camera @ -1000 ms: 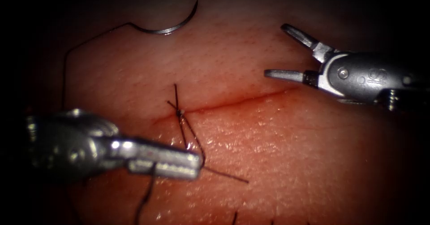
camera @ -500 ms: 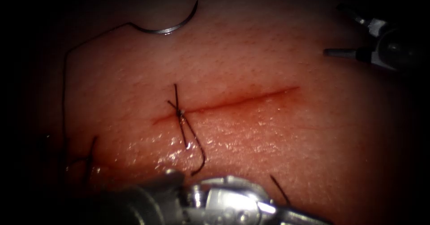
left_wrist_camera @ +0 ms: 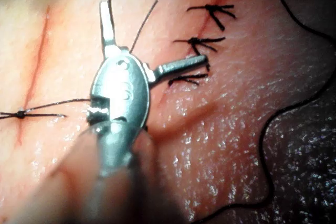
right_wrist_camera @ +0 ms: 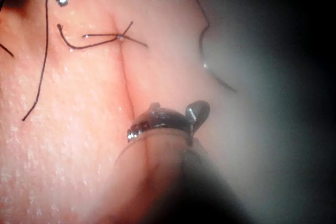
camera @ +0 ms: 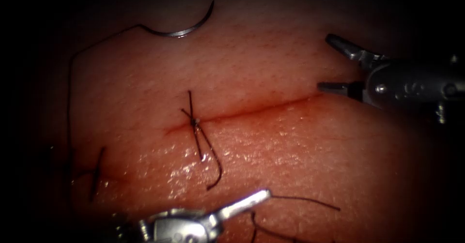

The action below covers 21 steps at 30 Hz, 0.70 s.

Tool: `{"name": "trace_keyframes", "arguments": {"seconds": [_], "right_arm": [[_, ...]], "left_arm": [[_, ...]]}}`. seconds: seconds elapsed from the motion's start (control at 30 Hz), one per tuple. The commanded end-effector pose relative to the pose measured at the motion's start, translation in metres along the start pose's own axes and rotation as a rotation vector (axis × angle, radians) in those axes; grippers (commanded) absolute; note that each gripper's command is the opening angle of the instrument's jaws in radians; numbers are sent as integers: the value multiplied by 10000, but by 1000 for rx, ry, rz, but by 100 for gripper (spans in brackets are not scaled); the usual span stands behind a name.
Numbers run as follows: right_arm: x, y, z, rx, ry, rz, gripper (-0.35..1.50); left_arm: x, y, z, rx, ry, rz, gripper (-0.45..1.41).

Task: Wound Closure
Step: Set suture down from left jaws

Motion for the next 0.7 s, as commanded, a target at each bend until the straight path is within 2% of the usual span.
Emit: {"name": "trace_keyframes", "arguments": {"seconds": [0.03, 0.1, 0.17, 0.27, 0.4, 0.53, 0.7], "right_arm": [[7, 6, 9, 13, 24, 3, 86], [11, 9, 13, 29, 41, 19, 123], [16, 12, 18, 39, 54, 41, 133], [20, 11, 23, 90, 38, 41, 136], [24, 9, 28, 132, 62, 41, 138], [26, 3, 25, 138, 91, 33, 130], [24, -4, 23, 139, 93, 43, 143]], "left_arm": [[-3, 2, -5, 3, -10, 0, 125], [2, 14, -28, 12, -32, -6, 125], [8, 23, -47, 14, -42, -10, 125], [15, 36, -76, 8, -79, -16, 125], [14, 41, -109, 27, -118, -27, 125], [-2, 34, -121, 52, -145, -45, 123], [-30, 24, -122, 75, -158, -86, 118]]}}
